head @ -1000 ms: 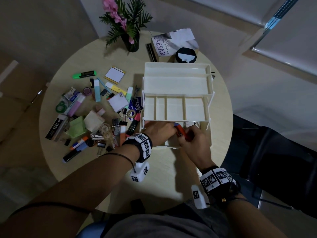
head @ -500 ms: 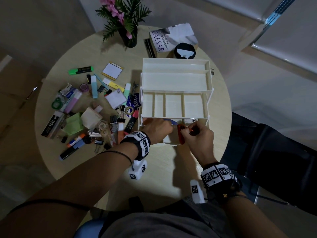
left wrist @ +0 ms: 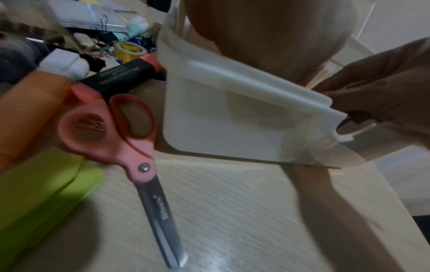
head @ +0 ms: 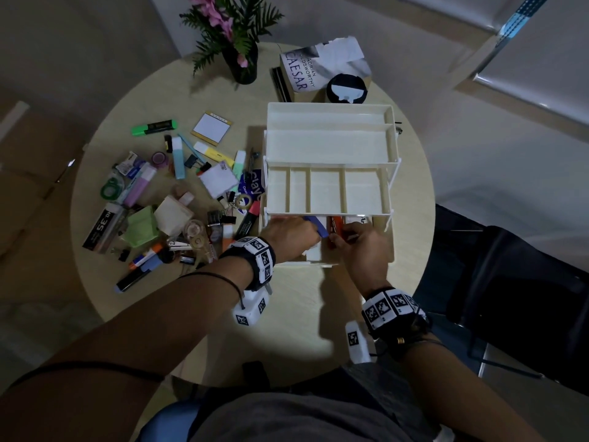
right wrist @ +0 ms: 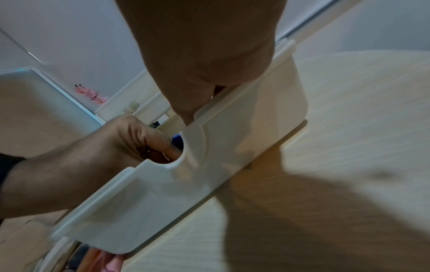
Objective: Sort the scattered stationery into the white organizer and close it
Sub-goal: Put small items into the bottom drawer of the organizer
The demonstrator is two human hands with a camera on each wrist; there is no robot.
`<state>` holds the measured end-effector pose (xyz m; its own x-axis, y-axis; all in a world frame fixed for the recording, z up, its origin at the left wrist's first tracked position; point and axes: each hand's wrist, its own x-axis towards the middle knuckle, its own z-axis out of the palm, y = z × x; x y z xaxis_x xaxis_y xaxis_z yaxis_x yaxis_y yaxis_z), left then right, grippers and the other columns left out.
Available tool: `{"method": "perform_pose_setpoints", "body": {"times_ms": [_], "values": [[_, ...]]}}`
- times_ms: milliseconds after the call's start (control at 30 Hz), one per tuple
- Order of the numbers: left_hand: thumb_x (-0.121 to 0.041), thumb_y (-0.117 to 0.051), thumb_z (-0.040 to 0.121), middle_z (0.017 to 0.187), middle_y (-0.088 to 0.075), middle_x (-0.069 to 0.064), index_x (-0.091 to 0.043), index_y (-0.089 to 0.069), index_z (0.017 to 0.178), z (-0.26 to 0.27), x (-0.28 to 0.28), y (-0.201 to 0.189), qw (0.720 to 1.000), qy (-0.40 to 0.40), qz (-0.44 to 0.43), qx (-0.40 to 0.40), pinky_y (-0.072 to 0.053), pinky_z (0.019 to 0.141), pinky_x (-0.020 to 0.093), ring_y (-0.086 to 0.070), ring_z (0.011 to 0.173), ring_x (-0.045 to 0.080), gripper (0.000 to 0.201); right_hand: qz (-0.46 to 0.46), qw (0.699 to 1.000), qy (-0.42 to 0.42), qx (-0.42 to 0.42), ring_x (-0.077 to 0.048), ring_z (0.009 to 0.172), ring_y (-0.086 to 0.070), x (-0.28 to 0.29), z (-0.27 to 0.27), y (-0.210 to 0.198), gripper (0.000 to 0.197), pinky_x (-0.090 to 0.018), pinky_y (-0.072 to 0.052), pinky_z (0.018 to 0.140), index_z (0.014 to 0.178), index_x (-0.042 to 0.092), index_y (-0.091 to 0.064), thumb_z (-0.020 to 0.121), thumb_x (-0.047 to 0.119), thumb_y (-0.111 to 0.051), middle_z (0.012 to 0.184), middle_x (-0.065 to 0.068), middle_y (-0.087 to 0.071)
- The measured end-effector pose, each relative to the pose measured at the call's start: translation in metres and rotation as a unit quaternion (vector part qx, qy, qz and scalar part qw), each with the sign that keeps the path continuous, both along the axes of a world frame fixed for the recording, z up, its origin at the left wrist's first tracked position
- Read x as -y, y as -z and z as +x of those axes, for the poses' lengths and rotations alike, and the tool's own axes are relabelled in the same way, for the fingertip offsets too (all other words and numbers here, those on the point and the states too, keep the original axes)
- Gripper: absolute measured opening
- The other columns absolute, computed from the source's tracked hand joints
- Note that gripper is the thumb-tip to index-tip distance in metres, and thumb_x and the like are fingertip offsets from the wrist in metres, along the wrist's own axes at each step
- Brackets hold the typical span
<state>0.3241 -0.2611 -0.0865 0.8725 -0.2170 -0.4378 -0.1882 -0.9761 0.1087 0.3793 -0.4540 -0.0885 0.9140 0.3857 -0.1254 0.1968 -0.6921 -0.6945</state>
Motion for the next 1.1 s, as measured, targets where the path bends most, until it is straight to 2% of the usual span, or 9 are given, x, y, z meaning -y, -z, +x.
{"method": "perform_pose_setpoints", "body": {"times_ms": [167, 267, 400, 533, 600, 733, 800, 967, 1100], "values": [[-0.002, -0.066, 0.086, 0.084, -0.065, 0.004, -0.014, -0.07, 0.095, -0.002, -0.006, -0.005, 1.0, 0.023, 0.013, 0.0, -0.061, 0.069, 0.042, -0.067, 0.079, 0.028, 0.016, -0.005, 0.998, -0.06, 0.024, -0.013, 0.088, -0.055, 0.001, -0.007, -0.004, 0.031, -0.014, -0.039, 0.076, 0.114, 0.019, -0.076, 0.084, 0.012, -0.079, 0.105, -0.001, -0.061], [0.002, -0.063, 0.087, 0.085, -0.066, 0.005, -0.016, -0.071, 0.108, -0.005, -0.005, -0.011, 0.999, 0.041, 0.008, 0.005, -0.061, 0.068, 0.042, -0.066, 0.078, 0.028, 0.029, 0.0, 0.998, -0.069, 0.017, -0.016, 0.084, -0.058, -0.004, -0.009, -0.003, 0.026, -0.029, -0.051, 0.078, 0.11, 0.016, -0.078, 0.085, 0.009, -0.077, 0.101, -0.002, -0.063], [0.003, -0.064, 0.088, 0.094, -0.071, 0.004, -0.021, -0.069, 0.122, -0.007, -0.007, -0.007, 0.999, 0.027, -0.04, 0.018, -0.058, 0.068, 0.038, -0.069, 0.084, 0.027, 0.042, 0.02, 0.998, -0.058, 0.013, -0.018, 0.082, -0.059, -0.008, -0.006, -0.003, 0.027, -0.033, -0.054, 0.08, 0.109, 0.013, -0.079, 0.085, 0.002, -0.076, 0.096, -0.005, -0.066], [-0.019, -0.07, 0.095, 0.119, -0.074, 0.002, -0.024, -0.072, 0.126, -0.011, -0.007, -0.014, 0.982, -0.116, -0.146, 0.018, -0.059, 0.087, 0.039, -0.072, 0.099, 0.024, 0.032, 0.022, 0.999, -0.04, 0.008, -0.022, 0.083, -0.066, -0.004, -0.003, -0.004, 0.025, -0.038, -0.057, 0.078, 0.108, 0.014, -0.079, 0.084, 0.005, -0.077, 0.094, -0.005, -0.074], [-0.035, -0.067, 0.099, 0.112, -0.073, 0.003, -0.021, -0.068, 0.129, -0.013, 0.003, -0.019, 0.96, -0.199, -0.194, 0.02, -0.056, 0.088, 0.038, -0.07, 0.097, 0.024, 0.034, 0.018, 0.999, -0.034, 0.013, -0.022, 0.082, -0.066, -0.002, -0.002, -0.003, 0.025, -0.037, -0.057, 0.076, 0.107, 0.015, -0.078, 0.084, 0.007, -0.077, 0.094, -0.005, -0.071], [-0.045, -0.053, 0.106, 0.075, -0.057, -0.011, -0.017, -0.061, 0.125, -0.012, 0.029, -0.013, 0.937, -0.262, -0.23, 0.021, -0.039, 0.064, 0.028, -0.056, 0.067, 0.009, 0.035, 0.0, 0.998, -0.035, 0.042, -0.021, 0.089, -0.062, -0.001, -0.002, 0.001, 0.031, -0.035, -0.052, 0.077, 0.11, 0.019, -0.076, 0.08, 0.011, -0.078, 0.102, -0.003, -0.064], [-0.04, -0.051, 0.108, 0.074, -0.054, -0.011, -0.014, -0.061, 0.122, -0.007, 0.037, -0.008, 0.92, -0.288, -0.263, 0.021, -0.036, 0.059, 0.024, -0.051, 0.063, 0.004, 0.031, 0.009, 0.999, -0.03, 0.042, -0.02, 0.088, -0.064, 0.002, 0.0, 0.002, 0.033, -0.036, -0.054, 0.078, 0.112, 0.02, -0.077, 0.08, 0.011, -0.079, 0.103, -0.002, -0.067], [-0.039, -0.052, 0.106, 0.092, -0.072, 0.006, -0.01, -0.071, 0.113, 0.006, 0.045, 0.002, 0.873, -0.367, -0.321, 0.035, -0.051, 0.074, 0.034, -0.066, 0.083, 0.024, 0.035, 0.027, 0.998, -0.035, 0.038, -0.021, 0.085, -0.069, 0.011, 0.0, 0.005, 0.026, -0.041, -0.059, 0.078, 0.111, 0.019, -0.078, 0.086, 0.012, -0.078, 0.1, -0.003, -0.075], [-0.038, -0.052, 0.106, 0.075, -0.065, 0.005, -0.009, -0.071, 0.095, 0.011, 0.048, 0.002, 0.854, -0.41, -0.318, 0.028, -0.045, 0.064, 0.032, -0.064, 0.072, 0.025, 0.036, 0.026, 0.998, -0.032, 0.042, -0.021, 0.09, -0.07, 0.012, 0.001, 0.006, 0.024, -0.041, -0.059, 0.081, 0.109, 0.02, -0.078, 0.086, 0.011, -0.077, 0.101, -0.001, -0.074]]}}
